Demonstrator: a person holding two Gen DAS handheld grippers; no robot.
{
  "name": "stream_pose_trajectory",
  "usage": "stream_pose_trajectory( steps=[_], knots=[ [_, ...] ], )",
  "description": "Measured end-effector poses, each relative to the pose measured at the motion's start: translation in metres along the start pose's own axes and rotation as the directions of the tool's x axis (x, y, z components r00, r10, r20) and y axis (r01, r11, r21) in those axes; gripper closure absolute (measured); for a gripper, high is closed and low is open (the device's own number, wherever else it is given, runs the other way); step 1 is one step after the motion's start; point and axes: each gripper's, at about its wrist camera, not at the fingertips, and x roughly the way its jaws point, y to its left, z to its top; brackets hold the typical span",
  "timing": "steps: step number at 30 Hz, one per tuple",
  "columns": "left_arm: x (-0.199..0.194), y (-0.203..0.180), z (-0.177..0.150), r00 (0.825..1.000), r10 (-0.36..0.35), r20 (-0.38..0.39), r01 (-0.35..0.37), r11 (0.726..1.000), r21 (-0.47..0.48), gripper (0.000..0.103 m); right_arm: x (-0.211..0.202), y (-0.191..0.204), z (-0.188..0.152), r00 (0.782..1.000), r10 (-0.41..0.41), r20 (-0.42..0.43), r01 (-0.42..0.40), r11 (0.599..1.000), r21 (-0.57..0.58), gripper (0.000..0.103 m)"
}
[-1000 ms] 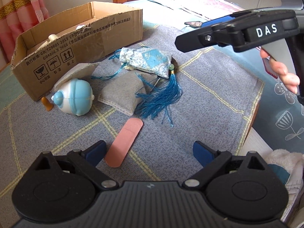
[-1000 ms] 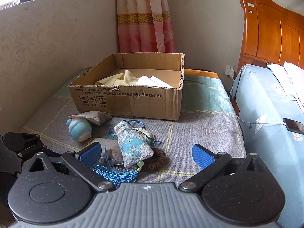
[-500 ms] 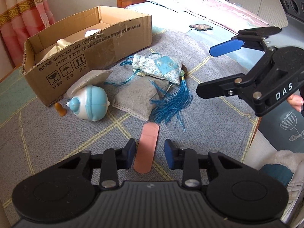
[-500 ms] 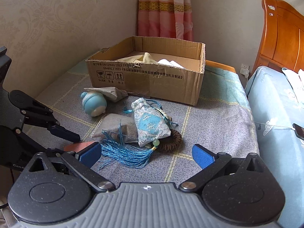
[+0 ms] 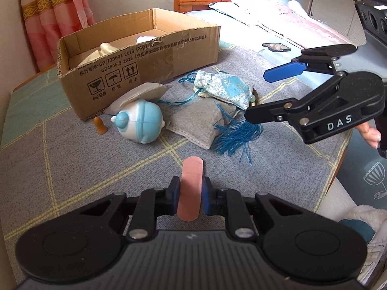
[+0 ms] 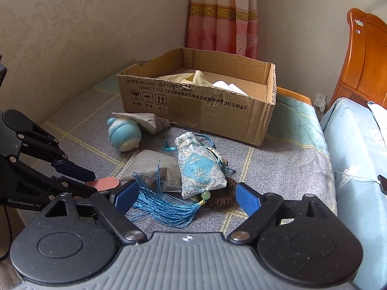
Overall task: Organize soft objects
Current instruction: 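Grasp the pink bandage with the left gripper while the right grasps the floral pouch, then carry the bandage and pouch into the box and open both grippers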
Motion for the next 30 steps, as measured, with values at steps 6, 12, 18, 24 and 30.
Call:
stream_pose_trajectory(
  steps=[6,12,18,24,30],
  knots=[
    [-0.002,0.012,-0.005,1.0,0.019,0.0,-0.019,0.998,-0.059,0.086,0.022,0.0,0.013,1.0,-0.02,0.012,0.021,0.998,-0.06,0.031],
    [-0.002,0.015,-0.005,1.0,0.023,0.002,-0.023,0.997,-0.07,0.086,0.04,-0.002,0.02,1.0,-0.012,-0.003,0.012,0.995,-0.095,0.048],
    [-0.003,0.016,-0.005,1.0,0.02,0.002,-0.02,0.997,-0.076,0.086,0.04,-0.001,0.021,1.0,-0.004,-0.011,0.003,0.995,-0.1,0.061],
    [-0.009,0.016,-0.002,1.0,0.028,0.009,-0.027,0.997,-0.078,0.086,0.03,-0.004,0.025,1.0,-0.002,-0.002,0.002,0.997,-0.081,0.07],
    [-0.022,0.013,0.004,0.999,0.035,0.023,-0.033,0.996,-0.078,0.086,0.009,-0.012,0.032,1.0,0.006,0.025,-0.004,0.998,-0.061,0.07]
  ],
)
